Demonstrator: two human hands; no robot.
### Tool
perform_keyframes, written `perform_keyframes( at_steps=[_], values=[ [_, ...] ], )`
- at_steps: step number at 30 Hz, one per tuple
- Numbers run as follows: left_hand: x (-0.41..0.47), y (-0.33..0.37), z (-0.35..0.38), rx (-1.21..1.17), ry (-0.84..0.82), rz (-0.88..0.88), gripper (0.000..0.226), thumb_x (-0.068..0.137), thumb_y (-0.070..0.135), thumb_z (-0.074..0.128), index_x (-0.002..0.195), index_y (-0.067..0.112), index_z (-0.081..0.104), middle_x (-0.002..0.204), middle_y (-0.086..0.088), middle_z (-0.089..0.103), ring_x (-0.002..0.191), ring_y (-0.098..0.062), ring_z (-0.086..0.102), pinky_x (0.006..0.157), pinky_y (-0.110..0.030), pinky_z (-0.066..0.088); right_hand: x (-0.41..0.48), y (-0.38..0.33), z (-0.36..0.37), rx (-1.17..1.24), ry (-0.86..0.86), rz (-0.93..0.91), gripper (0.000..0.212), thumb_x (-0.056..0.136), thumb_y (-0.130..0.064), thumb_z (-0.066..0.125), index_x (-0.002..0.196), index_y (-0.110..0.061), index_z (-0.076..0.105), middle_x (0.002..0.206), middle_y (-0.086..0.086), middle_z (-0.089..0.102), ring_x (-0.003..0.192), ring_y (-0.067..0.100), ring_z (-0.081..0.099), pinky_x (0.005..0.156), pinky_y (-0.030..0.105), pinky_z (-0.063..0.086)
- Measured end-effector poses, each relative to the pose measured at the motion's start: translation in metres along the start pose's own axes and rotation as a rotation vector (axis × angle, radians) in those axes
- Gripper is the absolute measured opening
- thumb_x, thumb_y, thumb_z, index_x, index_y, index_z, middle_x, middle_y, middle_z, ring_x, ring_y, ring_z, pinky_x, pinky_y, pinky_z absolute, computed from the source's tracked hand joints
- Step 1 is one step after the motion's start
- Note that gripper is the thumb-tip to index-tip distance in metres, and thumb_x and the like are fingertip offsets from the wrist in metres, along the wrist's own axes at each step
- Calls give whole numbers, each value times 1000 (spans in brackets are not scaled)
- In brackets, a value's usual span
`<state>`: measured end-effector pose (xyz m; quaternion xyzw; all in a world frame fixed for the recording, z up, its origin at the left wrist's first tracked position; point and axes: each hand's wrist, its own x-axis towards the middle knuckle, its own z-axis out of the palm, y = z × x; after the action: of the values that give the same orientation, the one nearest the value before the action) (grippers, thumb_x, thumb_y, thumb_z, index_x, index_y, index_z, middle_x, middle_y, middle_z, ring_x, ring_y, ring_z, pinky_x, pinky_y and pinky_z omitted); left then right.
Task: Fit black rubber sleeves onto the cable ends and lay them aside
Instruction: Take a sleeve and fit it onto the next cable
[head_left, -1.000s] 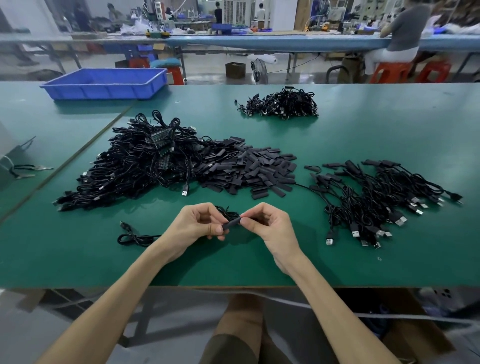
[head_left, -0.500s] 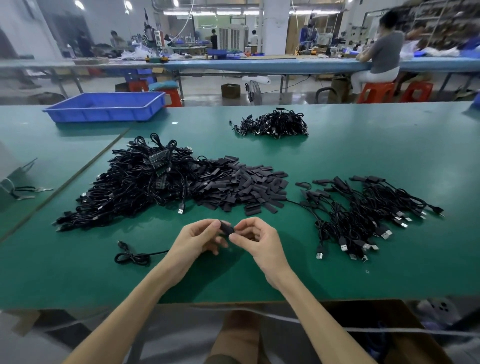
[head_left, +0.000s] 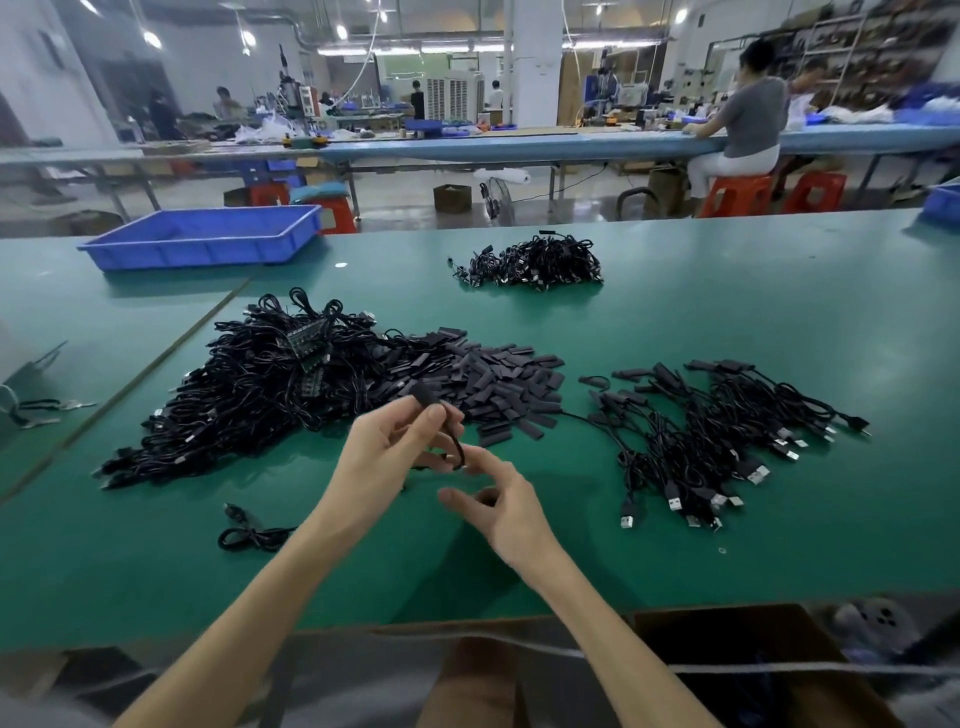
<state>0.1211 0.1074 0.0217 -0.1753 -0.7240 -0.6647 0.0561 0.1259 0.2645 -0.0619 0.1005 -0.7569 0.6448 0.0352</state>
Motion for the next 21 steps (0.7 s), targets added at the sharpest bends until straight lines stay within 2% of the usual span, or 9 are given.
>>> perform_keyframes(
  at_steps=[3, 6, 7, 9, 11, 13, 14, 18, 21],
  values=[
    [7, 22, 3, -70, -120, 19, 25, 102, 22, 55, 107, 4, 71, 94, -17, 72, 80, -30, 71, 69, -34, 60, 3, -3, 2, -98, 0, -68, 25, 99, -23, 70, 114, -42, 63, 110, -15, 55, 92, 1, 52, 74, 13, 42],
    [12, 33, 10, -127, -207, 24, 27, 104, 26, 53, 108, 5, 68, 95, -16, 72, 86, -28, 71, 71, -35, 60, 2, -7, -1, -30, 32, -20, 10, 104, -31, 60, 107, -39, 66, 105, -11, 55, 89, -3, 55, 77, 16, 44],
    [14, 35, 12, -140, -222, 27, 28, 104, 27, 52, 108, 3, 67, 95, -16, 72, 86, -28, 71, 71, -36, 60, 2, -7, -2, 3, 37, -4, 13, 103, -37, 59, 108, -32, 68, 105, -7, 56, 89, -3, 55, 79, 23, 47],
    [19, 38, 15, -169, -223, 41, 30, 106, 26, 51, 107, 1, 65, 89, -16, 69, 82, -28, 68, 68, -37, 59, 1, -8, -2, 46, 39, 22, 34, 97, -49, 56, 111, -21, 68, 107, -1, 65, 94, 5, 61, 86, 36, 52],
    [26, 41, 17, -182, -165, 73, 29, 106, 24, 50, 106, 0, 65, 83, -13, 64, 77, -27, 64, 62, -35, 58, 1, -11, -3, 93, 35, 34, 35, 93, -52, 58, 107, -21, 63, 100, 1, 76, 92, 11, 68, 80, 35, 53],
    [36, 42, 14, -140, -55, 111, 26, 106, 21, 49, 103, 2, 66, 79, -8, 63, 73, -23, 62, 57, -31, 56, 1, -11, -3, 140, 19, 44, 35, 91, -51, 63, 105, -19, 60, 88, 5, 78, 79, 11, 70, 71, 23, 49],
    [41, 41, 10, -114, 2, 120, 25, 107, 18, 48, 103, 1, 66, 78, -6, 63, 71, -21, 61, 55, -28, 54, 0, -10, -4, 171, 15, 47, 36, 91, -50, 66, 106, -17, 59, 83, 6, 77, 75, 13, 69, 71, 21, 47],
    [54, 30, -5, -72, 133, 72, 26, 108, 16, 47, 105, -3, 65, 76, -4, 62, 70, -21, 61, 54, -27, 54, 0, -6, -5, 303, 42, 103, 39, 88, -46, 76, 107, -14, 62, 77, 6, 66, 74, 19, 66, 78, 37, 52],
    [56, 19, -12, -104, 139, -12, 29, 107, 19, 48, 110, -5, 65, 82, -9, 66, 75, -23, 64, 61, -29, 58, 1, -6, -4, 295, 62, 118, 45, 85, -48, 77, 109, -14, 62, 77, 3, 67, 72, 15, 68, 76, 32, 56]
  ],
)
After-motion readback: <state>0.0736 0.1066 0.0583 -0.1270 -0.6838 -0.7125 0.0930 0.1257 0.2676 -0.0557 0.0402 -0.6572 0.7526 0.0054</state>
